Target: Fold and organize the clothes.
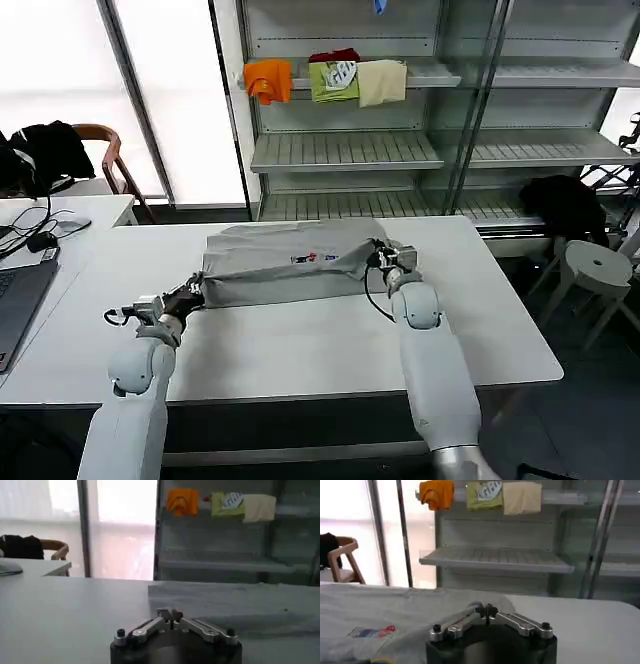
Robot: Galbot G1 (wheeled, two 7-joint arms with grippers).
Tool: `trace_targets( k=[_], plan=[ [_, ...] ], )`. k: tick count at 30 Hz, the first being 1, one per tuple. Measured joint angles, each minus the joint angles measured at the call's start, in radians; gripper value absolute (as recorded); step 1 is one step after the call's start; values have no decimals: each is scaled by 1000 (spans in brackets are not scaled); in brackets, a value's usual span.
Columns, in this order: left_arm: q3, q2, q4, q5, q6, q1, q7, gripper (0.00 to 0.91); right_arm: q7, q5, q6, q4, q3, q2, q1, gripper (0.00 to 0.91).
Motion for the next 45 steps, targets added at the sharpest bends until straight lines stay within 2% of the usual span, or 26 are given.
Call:
trace_targets(
  k=[8, 17, 24, 37, 39, 41, 44, 45],
  plan=[
    [-3, 3, -9, 3, -2, 3, -11, 907, 1, 15, 16, 28, 6, 0, -8, 907],
    [-13, 17, -74, 14, 20, 41, -15, 907, -15, 21, -61, 208, -13, 0, -141, 907],
    [0, 13, -125, 36, 30, 97, -13, 907, -16, 28, -106, 334, 11, 0, -255, 907],
    [1, 13, -136, 48, 45, 128, -13, 907, 0, 27, -135, 390, 55, -43, -328, 907],
    [0, 17, -131, 49, 45, 131, -12, 907, -1, 24, -136, 389, 57, -45, -331, 867],
    [-1, 21, -127, 49, 45, 134, -11, 907, -1, 19, -137, 384, 59, -45, -334, 776],
    [-2, 25, -119, 50, 46, 134, -11, 887, -3, 9, -137, 372, 62, -43, -336, 584],
    [-2, 26, -116, 50, 46, 133, -12, 856, -4, 6, -136, 368, 63, -42, -337, 474]
  ],
)
